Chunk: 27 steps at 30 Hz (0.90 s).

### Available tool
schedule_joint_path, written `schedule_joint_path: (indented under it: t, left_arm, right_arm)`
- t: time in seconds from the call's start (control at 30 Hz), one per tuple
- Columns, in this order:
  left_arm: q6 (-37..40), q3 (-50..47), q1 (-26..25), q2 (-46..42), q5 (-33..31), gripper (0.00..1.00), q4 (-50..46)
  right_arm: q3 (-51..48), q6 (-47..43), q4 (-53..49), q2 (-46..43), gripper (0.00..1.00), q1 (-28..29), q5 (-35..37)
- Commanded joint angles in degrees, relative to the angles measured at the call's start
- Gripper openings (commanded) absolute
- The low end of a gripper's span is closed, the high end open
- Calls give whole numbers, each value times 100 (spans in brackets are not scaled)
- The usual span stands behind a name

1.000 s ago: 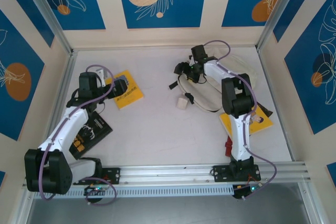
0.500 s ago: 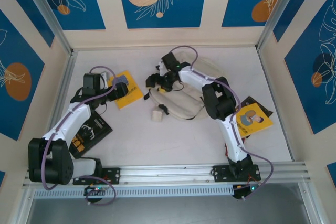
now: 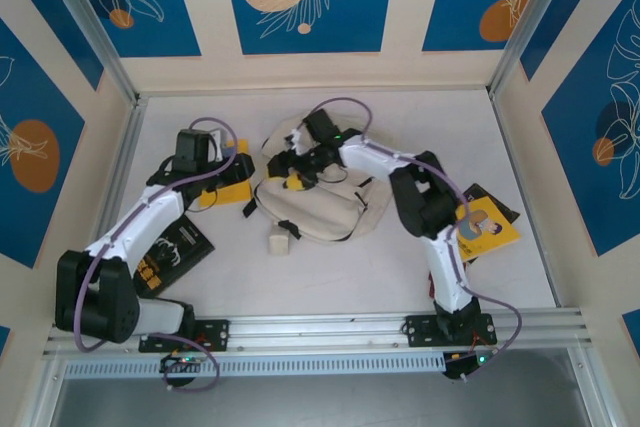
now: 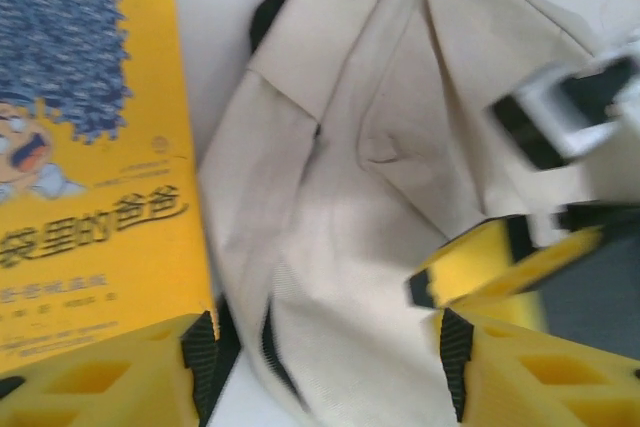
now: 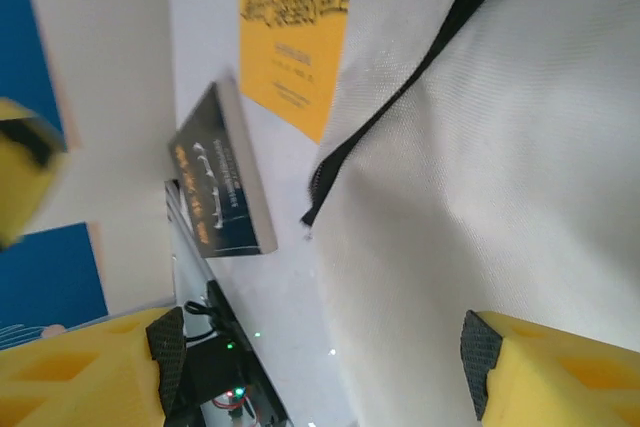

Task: Pack books, pencil case, and school supplies into a backpack

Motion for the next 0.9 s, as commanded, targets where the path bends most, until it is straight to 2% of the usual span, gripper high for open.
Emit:
schedule_joint_path:
  t: [0.0,0.07,0.2,0.37,0.47,0.63,0.87]
  left_arm:
    - [-81,445,-463,429,189,57,-105]
    - [-102,660,-744,762,224,50,-161]
    - [-207,1078,-1248,1514,160,42,-319]
    - [-532,1508,-1394,2469,-60,40,-866]
    - [-484,1858,-1397,2904,-139,41,-1236]
    - [-310,2080,-1332,3310,-694,41,-1495]
    - [-68,2071,-949,3613,-1367,41,-1693]
  right_arm:
    - [-913,253,525,-1123,75,-574,101]
    - [-1523,254,527,-1604,74,-838,583]
    - [-2591,338,306,-2387,73,-1425,1649]
    - [-3071,260,-121,-2461,71,-1847,2325]
    - [-3107,180,-127,-2313,67,-1918,2416]
    - [-2994,227,13,-1919,66,-1937,2336]
    - [-2853,313,316,-1386,68,-1680,1956]
